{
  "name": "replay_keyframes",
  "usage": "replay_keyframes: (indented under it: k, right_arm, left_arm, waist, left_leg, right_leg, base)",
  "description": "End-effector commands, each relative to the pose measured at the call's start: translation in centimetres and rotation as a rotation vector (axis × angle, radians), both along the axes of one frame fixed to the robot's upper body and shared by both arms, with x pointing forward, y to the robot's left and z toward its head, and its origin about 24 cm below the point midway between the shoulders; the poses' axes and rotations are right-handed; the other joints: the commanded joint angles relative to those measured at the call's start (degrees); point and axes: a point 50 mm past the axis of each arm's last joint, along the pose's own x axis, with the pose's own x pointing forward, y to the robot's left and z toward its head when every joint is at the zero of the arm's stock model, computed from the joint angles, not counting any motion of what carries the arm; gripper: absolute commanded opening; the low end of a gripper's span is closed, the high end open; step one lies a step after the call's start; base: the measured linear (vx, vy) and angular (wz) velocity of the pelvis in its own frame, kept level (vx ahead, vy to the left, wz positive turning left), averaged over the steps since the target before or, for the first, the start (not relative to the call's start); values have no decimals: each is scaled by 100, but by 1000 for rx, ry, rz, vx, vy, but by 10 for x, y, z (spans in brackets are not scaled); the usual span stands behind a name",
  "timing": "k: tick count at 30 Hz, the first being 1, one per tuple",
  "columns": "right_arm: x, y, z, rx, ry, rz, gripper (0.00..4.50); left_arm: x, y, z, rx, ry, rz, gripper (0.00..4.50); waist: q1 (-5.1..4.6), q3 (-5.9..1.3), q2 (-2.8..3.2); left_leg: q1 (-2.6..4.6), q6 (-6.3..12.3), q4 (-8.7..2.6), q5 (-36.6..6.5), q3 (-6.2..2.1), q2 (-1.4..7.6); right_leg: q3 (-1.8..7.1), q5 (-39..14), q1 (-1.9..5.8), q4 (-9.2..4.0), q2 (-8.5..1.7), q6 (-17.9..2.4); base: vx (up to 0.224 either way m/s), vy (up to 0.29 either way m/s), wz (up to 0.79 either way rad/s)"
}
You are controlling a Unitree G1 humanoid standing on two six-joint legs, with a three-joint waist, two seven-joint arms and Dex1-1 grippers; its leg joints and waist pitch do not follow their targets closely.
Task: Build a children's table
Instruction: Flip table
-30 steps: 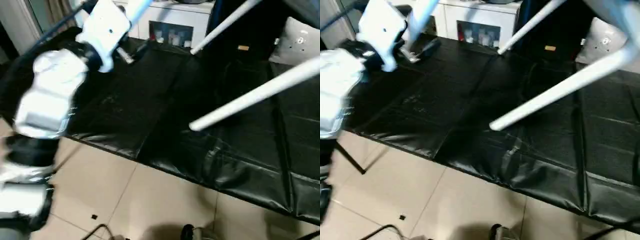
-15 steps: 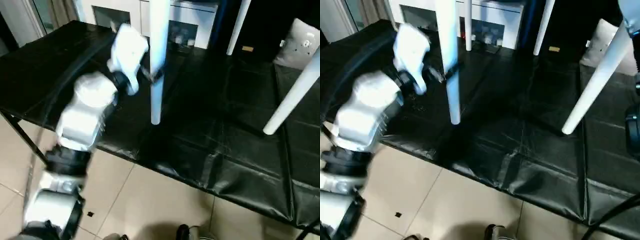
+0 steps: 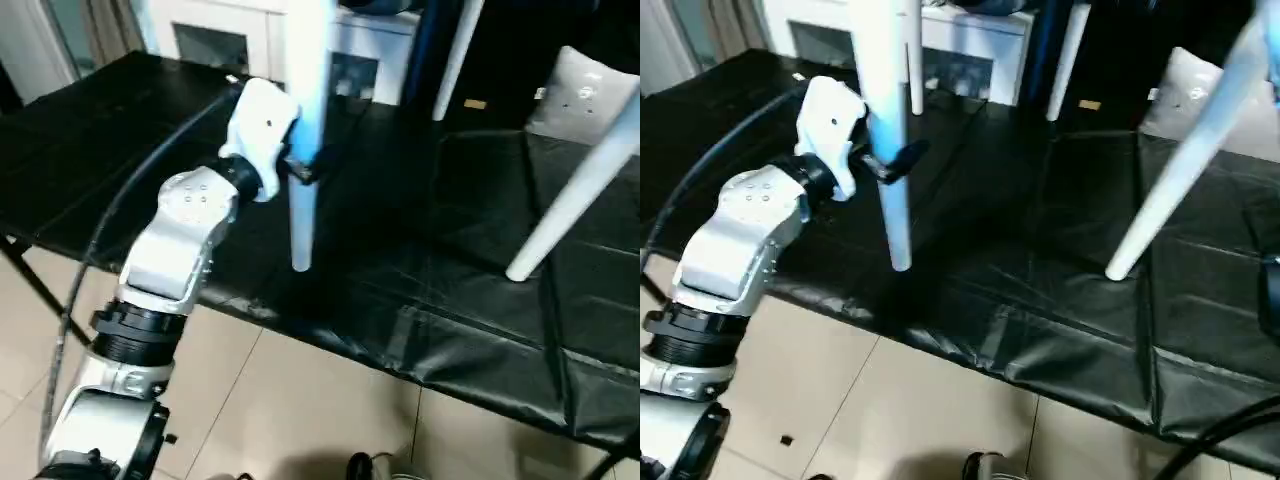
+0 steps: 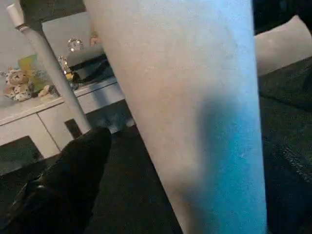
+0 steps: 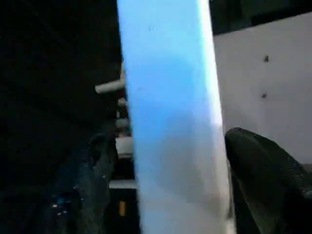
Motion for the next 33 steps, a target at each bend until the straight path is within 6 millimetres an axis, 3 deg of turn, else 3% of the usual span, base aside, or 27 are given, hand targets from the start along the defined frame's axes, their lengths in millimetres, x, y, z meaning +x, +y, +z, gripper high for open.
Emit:
replay_keyframes:
  k: [1,5,7,8,9,11,13,14,15,16,17,18,19,20,21,22,23,24,25,26,27,28,29,30,31,32,33]
  right_arm:
    - [-4,-12,5,62,-14,26,405]
    - [-9,-21,4,260,-46,131,430]
    - [-16,-23,5,367,-41,206,443]
    - [-17,-24,6,388,-41,223,443]
    - [-23,-27,7,484,-54,286,443]
    - [-26,-38,11,692,-114,314,443]
    - [-26,-55,9,850,-153,288,443]
    - [-23,-66,-1,916,-153,237,443]
    - [-17,-83,-27,1014,-100,144,443]
    - [-16,-88,-41,1033,-65,117,443]
    - [-15,-91,-51,1041,-36,103,443]
    - [-15,-98,-76,1106,34,71,443]
    - [-15,-99,-80,1120,45,62,443]
    - [-14,-103,-96,1153,78,33,443]
    - [-14,-106,-115,1189,113,-4,443]
    - [-15,-107,-124,1207,127,-21,443]
    - [-15,-106,-132,1224,138,-37,443]
    - [-14,-105,-137,1233,154,-38,443]
    - [-14,-100,-146,1237,183,-32,443]
    - [-13,-95,-152,1242,204,-28,443]
    - [-12,-90,-157,1253,230,-20,443]
    - [-12,-84,-164,1267,267,1,443]
    - [-12,-82,-167,1273,281,8,443]
    - [-14,-76,-174,1284,312,21,443]
    - [-15,-74,-176,1287,319,22,443]
    - [-15,-73,-177,1288,322,22,443]
    - [-19,-69,-181,1298,332,14,443]
  left_arm:
    - [7,17,0,30,-2,80,450]
    - [8,34,-2,56,0,130,450]
    - [8,41,-4,70,-3,154,450]
    - [7,43,-4,72,-3,156,450]
    - [5,49,-6,78,-4,167,450]
    - [2,61,-7,79,-4,191,450]
    - [-1,73,-9,88,-2,220,450]
    - [-3,81,-10,90,2,249,450]
    - [-5,99,-11,87,3,319,450]
    - [-6,106,-11,91,1,354,450]
    - [-6,112,-11,94,-2,380,450]
    - [-7,123,-12,103,-4,428,450]
    - [-8,125,-12,103,-4,438,450]
    - [-9,132,-12,96,-6,464,450]
    - [-11,140,-13,82,-4,493,450]
    - [-12,144,-13,75,-2,504,450]
    - [-13,147,-13,71,-3,516,450]
    - [-14,150,-13,73,-5,521,450]
    - [-15,150,-13,70,-8,504,450]
    - [-16,148,-12,62,-11,478,450]
    - [-18,146,-12,45,-5,450,450]
    - [-22,142,-15,27,13,410,450]
    - [-23,141,-17,20,20,397,450]
    - [-29,139,-21,-17,38,371,450]
    - [-30,138,-22,-30,41,367,450]
    - [-31,138,-23,-39,43,364,450]
    - [-38,132,-22,-176,38,304,450]
  waist:
    - [-38,-429,44]
    - [-147,-402,90]
    - [-230,-397,171]
    - [-238,-392,209]
    - [-295,-412,161]
    - [-337,-398,136]
    - [-421,-387,172]
    - [-460,-356,215]
    - [-403,-288,311]
    - [-310,-278,377]
    - [-314,-274,313]
    - [-329,-235,149]
    - [-429,-219,20]
    - [-670,-325,-79]
    - [-628,-402,291]
    - [-110,-386,483]
    - [-173,-458,321]
    - [-273,-419,21]
    - [-79,-331,-152]
    - [-173,-461,-168]
    - [-101,-469,-23]
    - [-185,-429,23]
    - [-196,-482,181]
    - [-226,-479,347]
    - [-200,-421,426]
    - [-182,-391,418]
    - [-150,-260,314]
  left_leg:
    - [-36,351,-402,-1914,145,-155]
    - [-29,357,-410,-2087,109,-148]
    - [-46,353,-533,-2336,21,-19]
    - [3,359,-569,-2499,-1,44]
    - [-33,354,-594,-2528,-19,68]
    - [20,283,-504,-2335,47,-61]
    - [74,228,-433,-2232,75,-118]
    - [74,224,-493,-2560,13,-19]
    - [-3,209,-761,-3098,-139,236]
    - [-26,179,-944,-3423,-217,412]
    - [-47,126,-1023,-3583,-279,520]
    - [112,113,-891,-3794,-134,278]
    - [690,64,-1,-2877,259,-412]
    - [462,297,319,-2356,302,-456]
    - [525,384,122,-2435,238,-277]
    - [-437,265,-641,-2687,-417,361]
    - [84,445,-865,-2485,-438,516]
    - [-72,275,-522,-2532,-228,68]
    - [393,69,554,-1448,362,-771]
    - [-84,264,496,-1206,296,-667]
    - [-29,352,327,-1131,241,-591]
    - [-171,426,126,-1140,100,-447]
    - [-165,453,20,-1115,16,-367]
    - [-176,534,-186,-1085,-183,-55]
    - [-166,626,-485,-1524,-366,293]
    - [-144,585,-621,-1976,-417,401]
    - [-19,344,-759,-3115,-318,374]
  right_leg:
    - [-30,-3638,468,-576,-1,136]
    - [-192,-3732,536,-703,5,376]
    - [-279,-3467,675,-679,-39,350]
    - [-276,-3313,678,-653,-60,267]
    - [-242,-3068,736,-599,-79,185]
    - [-302,-3426,656,-711,-119,224]
    - [-488,-3757,646,-858,-90,499]
    - [-565,-3703,710,-839,-67,579]
    - [-390,-3270,891,-500,-86,459]
    - [-153,-2679,979,-115,-126,180]
    - [103,-2135,966,141,-175,-48]
    - [91,-2818,787,-166,-110,-24]
    - [-567,-5164,67,-1085,-2,756]
    - [-1264,-5537,252,-1506,318,1687]
    - [-1320,-4725,501,-1343,193,1661]
    - [33,-1907,1381,751,-310,470]
    - [657,-1523,936,731,-337,181]
    - [420,-3240,996,286,-306,634]
    - [-151,-6265,-61,-770,9,1592]
    - [-129,-5989,454,-567,-205,1711]
    - [-84,-5610,439,-534,-271,1664]
    - [-238,-4917,507,-537,-224,1604]
    - [-306,-4421,614,-526,-214,1475]
    - [-304,-3397,764,-469,-238,957]
    - [-126,-2425,848,-87,-256,369]
    - [-7,-2144,844,79,-245,142]
    - [94,-2218,721,38,-178,-131]
  base:
    - [0,0,0]
    - [0,0,0]
    - [0,0,0]
    - [0,0,0]
    - [0,0,0]
    - [0,0,0]
    - [0,0,0]
    - [0,0,0]
    - [0,0,0]
    - [0,0,0]
    - [16,-88,-3]
    - [67,-62,1]
    - [67,-62,1]
    - [-3,-45,-19]
    - [11,22,-52]
    - [11,22,-52]
    - [95,66,-41]
    - [1,-34,-18]
    - [13,-30,-40]
    - [-16,-22,-28]
    - [-10,22,-31]
    - [0,0,0]
    - [-49,37,-20]
    - [0,0,0]
    - [0,0,0]
    - [0,0,0]
    - [0,0,0]
